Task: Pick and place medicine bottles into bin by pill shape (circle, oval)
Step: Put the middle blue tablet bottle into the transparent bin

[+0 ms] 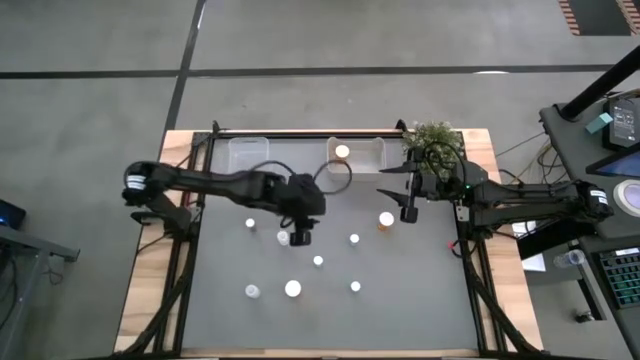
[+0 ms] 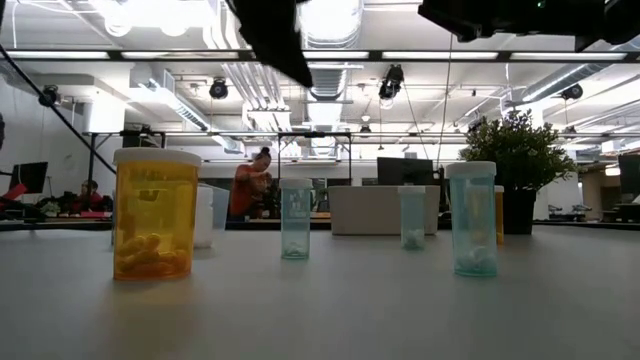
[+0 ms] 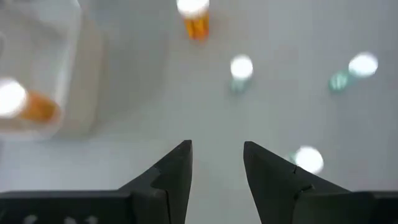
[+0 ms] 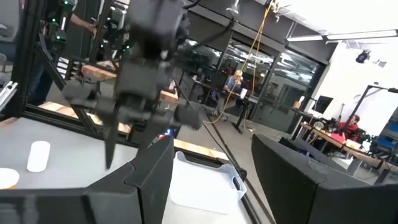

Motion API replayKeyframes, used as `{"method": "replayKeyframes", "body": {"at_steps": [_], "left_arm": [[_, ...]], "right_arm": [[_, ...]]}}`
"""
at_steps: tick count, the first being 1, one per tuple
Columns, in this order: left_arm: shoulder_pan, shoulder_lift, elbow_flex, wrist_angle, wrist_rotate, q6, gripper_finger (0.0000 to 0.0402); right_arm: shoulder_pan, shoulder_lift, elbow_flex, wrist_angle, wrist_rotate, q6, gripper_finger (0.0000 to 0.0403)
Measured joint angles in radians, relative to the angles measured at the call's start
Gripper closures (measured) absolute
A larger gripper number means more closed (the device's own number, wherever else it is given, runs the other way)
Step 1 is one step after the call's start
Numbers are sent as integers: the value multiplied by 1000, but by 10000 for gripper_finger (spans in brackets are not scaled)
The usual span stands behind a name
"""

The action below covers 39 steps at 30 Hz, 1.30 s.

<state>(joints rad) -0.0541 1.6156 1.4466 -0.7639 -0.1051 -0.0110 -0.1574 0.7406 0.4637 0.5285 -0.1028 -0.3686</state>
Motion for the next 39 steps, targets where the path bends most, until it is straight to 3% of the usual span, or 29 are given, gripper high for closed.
{"method": "replayKeyframes", "body": {"at_steps": [9,18,28,39], "left_arm": [[-145,122,2,-37,-5,-100,266],[-214,163,2,61,-11,-142,195],[-229,249,0,105,-14,-166,178],[-220,261,-24,111,-16,-197,178]], "right_arm": [[16,-8,-65,1,63,101,194],[65,-63,-153,12,86,210,194],[92,-118,-187,29,106,227,194],[94,-110,-182,3,166,211,194]]}}
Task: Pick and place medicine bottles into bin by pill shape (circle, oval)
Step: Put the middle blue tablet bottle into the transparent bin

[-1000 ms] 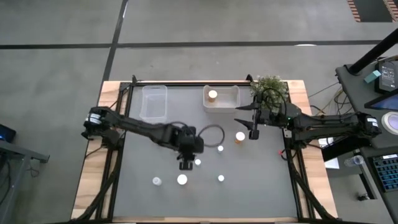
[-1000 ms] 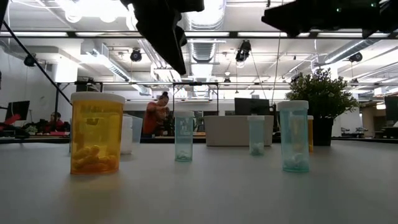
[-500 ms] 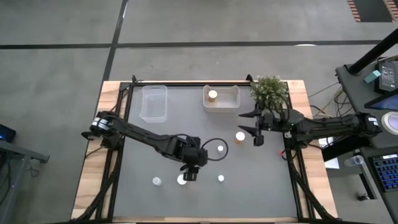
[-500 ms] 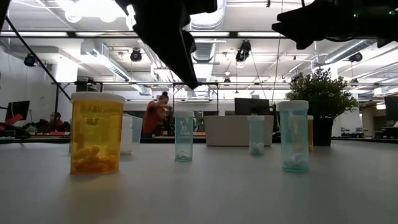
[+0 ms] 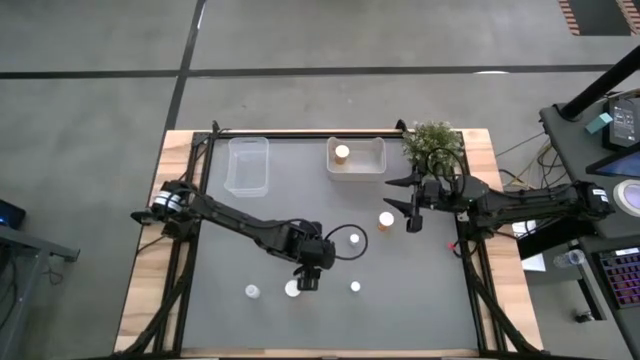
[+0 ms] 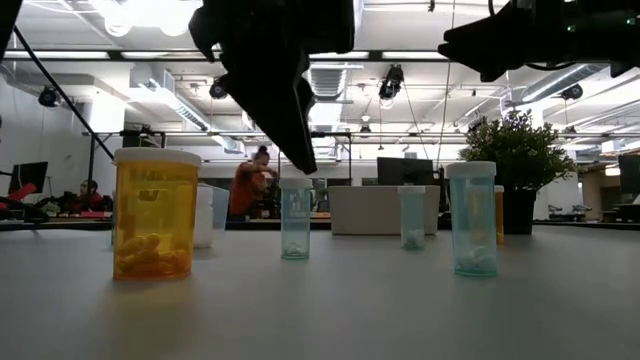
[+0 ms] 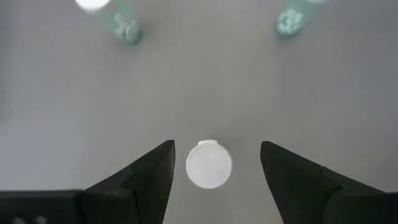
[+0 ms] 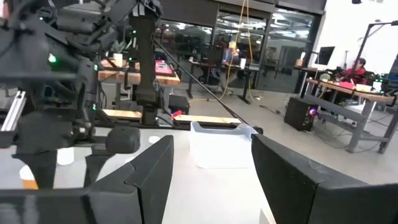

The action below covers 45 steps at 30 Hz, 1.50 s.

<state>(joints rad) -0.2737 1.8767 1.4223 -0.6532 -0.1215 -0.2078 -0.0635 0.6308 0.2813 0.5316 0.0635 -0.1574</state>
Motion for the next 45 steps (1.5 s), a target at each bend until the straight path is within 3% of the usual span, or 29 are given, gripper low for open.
{"method": "replayKeyframes", "body": {"at_steps": [14,32,39,45], "left_arm": [[10,-1,-57,59,5,-50,184],[14,-2,-82,108,39,-78,301],[18,-12,-83,110,43,-82,306],[40,-99,-74,45,-19,-45,299]], "right_arm": [[0,0,0,0,0,-4,194],[0,0,0,-1,0,-9,194],[0,0,0,-1,0,-9,194],[0,0,0,-2,0,-10,194]]}}
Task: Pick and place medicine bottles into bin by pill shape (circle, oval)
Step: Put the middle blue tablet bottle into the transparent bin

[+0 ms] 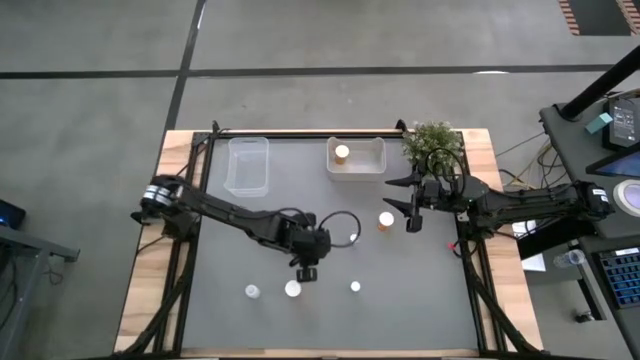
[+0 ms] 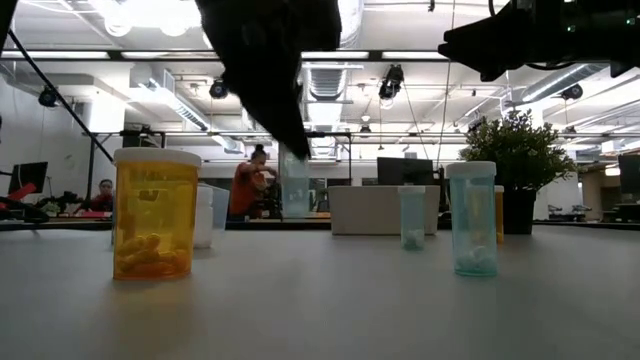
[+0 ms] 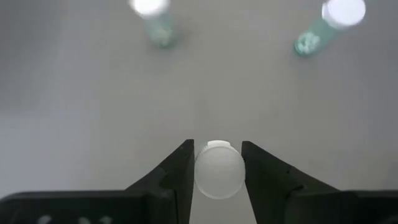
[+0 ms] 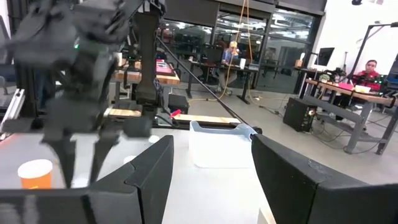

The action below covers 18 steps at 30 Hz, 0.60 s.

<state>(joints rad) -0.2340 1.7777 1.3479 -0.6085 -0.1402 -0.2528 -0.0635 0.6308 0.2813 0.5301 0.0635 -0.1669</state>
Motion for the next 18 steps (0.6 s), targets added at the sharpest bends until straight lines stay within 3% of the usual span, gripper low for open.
{"method": "replayKeyframes", "body": {"at_steps": [8,18], "left_arm": [[146,-176,-3,-184,-7,62,296],[541,-389,-55,-317,-25,210,295]], "right_arm": [[0,0,1,0,0,0,194],[0,0,1,0,1,-7,194]]}}
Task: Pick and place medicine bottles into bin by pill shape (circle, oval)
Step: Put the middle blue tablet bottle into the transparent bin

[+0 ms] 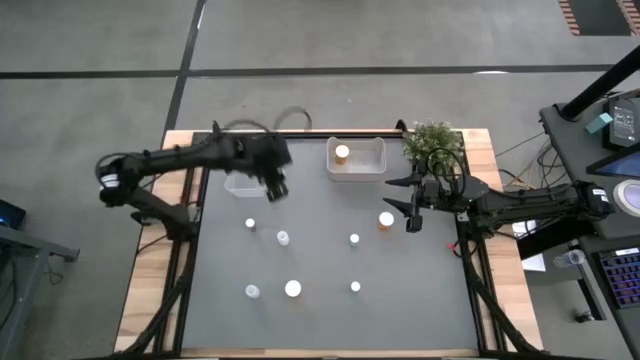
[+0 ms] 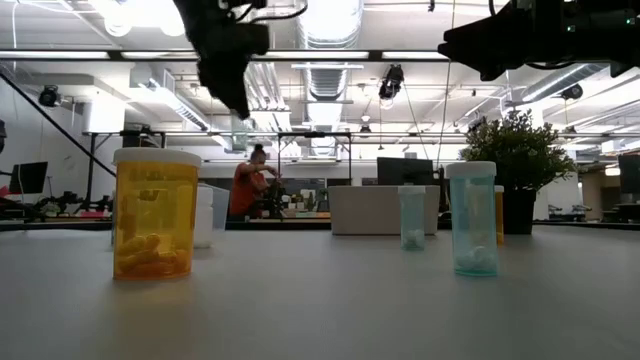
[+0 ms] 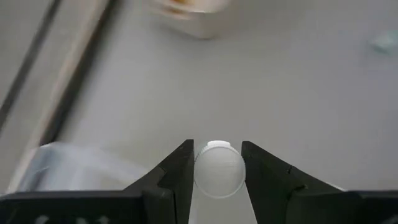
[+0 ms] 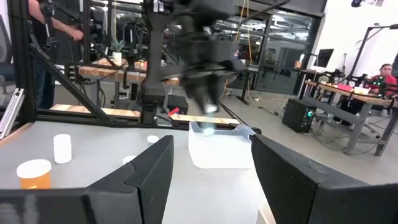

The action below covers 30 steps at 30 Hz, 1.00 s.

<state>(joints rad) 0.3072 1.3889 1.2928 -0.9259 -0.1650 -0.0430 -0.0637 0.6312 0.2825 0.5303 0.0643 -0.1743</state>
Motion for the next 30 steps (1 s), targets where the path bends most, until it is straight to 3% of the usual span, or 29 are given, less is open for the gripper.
{"method": "replayKeyframes", "body": {"at_steps": [7,13,30], "left_arm": [[311,-58,-57,-2,14,65,295],[504,-36,-125,12,79,67,295],[586,47,-286,245,82,21,295]], "right_arm": [[0,-1,0,0,0,-2,193],[0,-1,0,1,0,-9,193],[0,0,1,0,0,-12,193]]}}
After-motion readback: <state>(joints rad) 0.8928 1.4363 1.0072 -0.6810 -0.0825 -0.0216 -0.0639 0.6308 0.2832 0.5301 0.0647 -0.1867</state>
